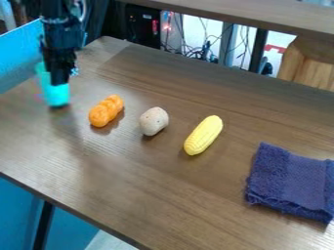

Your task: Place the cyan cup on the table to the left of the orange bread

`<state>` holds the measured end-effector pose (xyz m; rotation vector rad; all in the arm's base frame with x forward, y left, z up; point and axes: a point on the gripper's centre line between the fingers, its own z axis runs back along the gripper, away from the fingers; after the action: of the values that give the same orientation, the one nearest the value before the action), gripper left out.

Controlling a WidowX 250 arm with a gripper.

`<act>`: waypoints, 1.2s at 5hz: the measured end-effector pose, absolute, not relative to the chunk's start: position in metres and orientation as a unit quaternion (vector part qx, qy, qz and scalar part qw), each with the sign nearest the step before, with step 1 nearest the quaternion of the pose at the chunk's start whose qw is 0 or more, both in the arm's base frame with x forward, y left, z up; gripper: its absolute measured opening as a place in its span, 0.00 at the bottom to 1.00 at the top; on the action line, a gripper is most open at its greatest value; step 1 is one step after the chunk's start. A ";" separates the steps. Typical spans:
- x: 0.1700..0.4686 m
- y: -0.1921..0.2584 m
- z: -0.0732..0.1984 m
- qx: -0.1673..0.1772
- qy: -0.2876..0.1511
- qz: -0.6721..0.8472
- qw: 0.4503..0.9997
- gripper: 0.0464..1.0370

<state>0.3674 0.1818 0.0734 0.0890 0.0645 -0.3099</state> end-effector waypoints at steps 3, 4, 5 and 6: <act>0.381 0.186 0.066 0.041 0.021 -0.149 0.988 0.07; 0.372 0.188 0.068 0.010 0.006 -0.136 0.991 0.27; 0.369 0.194 0.095 0.008 -0.028 -0.116 0.993 0.54; 0.370 0.195 0.110 0.019 -0.050 -0.121 0.991 0.87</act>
<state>0.3704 0.1954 0.1098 0.0388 -0.1008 -0.2419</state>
